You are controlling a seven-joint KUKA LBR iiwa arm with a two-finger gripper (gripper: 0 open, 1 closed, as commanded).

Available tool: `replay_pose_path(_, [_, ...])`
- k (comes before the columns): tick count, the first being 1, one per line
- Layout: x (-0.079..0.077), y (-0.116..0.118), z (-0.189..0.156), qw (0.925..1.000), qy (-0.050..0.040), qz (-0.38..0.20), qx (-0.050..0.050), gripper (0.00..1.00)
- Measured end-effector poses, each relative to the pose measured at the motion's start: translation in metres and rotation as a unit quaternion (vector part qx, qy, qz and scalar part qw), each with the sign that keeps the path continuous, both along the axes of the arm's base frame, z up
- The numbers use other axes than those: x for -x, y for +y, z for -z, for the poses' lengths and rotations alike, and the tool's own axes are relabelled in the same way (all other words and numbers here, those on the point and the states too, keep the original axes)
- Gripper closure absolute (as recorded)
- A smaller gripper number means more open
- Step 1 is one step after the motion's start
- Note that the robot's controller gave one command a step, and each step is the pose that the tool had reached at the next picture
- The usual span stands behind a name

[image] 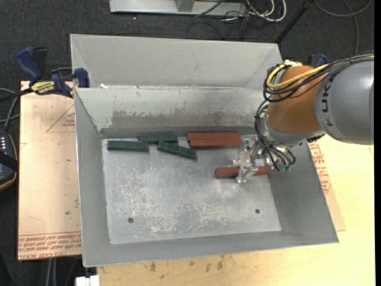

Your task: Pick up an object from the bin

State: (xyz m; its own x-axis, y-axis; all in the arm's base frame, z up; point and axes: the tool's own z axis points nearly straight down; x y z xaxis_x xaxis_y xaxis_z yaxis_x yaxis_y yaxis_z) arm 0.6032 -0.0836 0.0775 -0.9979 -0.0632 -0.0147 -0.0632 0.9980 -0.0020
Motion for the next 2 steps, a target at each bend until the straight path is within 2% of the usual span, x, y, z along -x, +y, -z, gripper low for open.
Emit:
replay_pose_path(1, [-0.0181, -0.0106, -0.1723, 0.9995, 0.0014, -0.031, 0.001, 1.0])
replay_pose_path(2, [-0.0169, -0.0104, -0.1692, 0.9995, 0.0043, -0.031, 0.0, 1.0])
